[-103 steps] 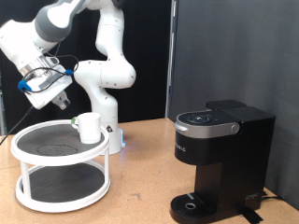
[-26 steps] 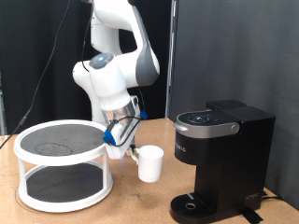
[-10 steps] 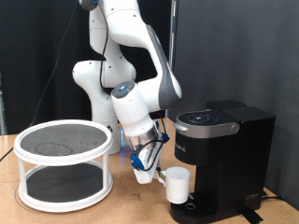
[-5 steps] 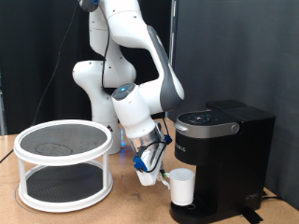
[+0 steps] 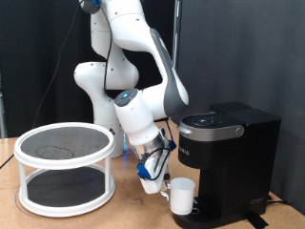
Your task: Make a cup of coffee with the keurig machine
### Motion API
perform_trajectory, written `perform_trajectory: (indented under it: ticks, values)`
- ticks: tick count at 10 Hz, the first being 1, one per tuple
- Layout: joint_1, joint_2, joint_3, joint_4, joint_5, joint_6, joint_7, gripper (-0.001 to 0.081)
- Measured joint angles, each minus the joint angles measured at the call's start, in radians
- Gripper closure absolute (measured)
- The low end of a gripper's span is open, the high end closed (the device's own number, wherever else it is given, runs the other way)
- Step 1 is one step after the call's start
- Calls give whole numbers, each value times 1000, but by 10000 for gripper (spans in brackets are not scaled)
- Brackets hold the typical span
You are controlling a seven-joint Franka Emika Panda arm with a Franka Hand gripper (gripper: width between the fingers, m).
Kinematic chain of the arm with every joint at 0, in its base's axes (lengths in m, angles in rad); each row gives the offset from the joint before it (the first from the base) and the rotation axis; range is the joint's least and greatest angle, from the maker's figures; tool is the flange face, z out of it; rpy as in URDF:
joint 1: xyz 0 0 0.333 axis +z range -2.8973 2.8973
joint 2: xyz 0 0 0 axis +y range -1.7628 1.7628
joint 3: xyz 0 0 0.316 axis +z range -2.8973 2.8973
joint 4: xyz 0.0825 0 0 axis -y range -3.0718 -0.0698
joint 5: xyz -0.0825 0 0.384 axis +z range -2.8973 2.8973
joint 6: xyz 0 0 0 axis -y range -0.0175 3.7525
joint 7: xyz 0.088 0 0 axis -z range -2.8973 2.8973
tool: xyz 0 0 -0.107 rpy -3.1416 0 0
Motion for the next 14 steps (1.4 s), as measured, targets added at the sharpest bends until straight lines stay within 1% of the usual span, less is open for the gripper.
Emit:
perform_trajectory:
  ticks: [1,2,3,4,5,6,7,9,11,13,14]
  values:
    - [-2,4,0,-1,7,-1,-11,450]
    - [-7,5,0,-3,19,-11,-36,315]
    - [-17,5,-1,-8,24,-29,-62,315]
    - [-30,4,-2,-15,28,-52,-93,151]
    - [-46,-3,-2,-26,45,-72,-141,151]
    - [-63,-13,-2,-38,66,-96,-187,85]
    - [-81,-25,-4,-50,74,-120,-222,75]
    - [-106,-51,-8,-75,74,-141,-246,72]
    - [-112,-63,-8,-86,74,-142,-246,72]
    - [-112,-64,-6,-85,76,-144,-246,72]
    - [-112,-64,-3,-79,76,-160,-244,72]
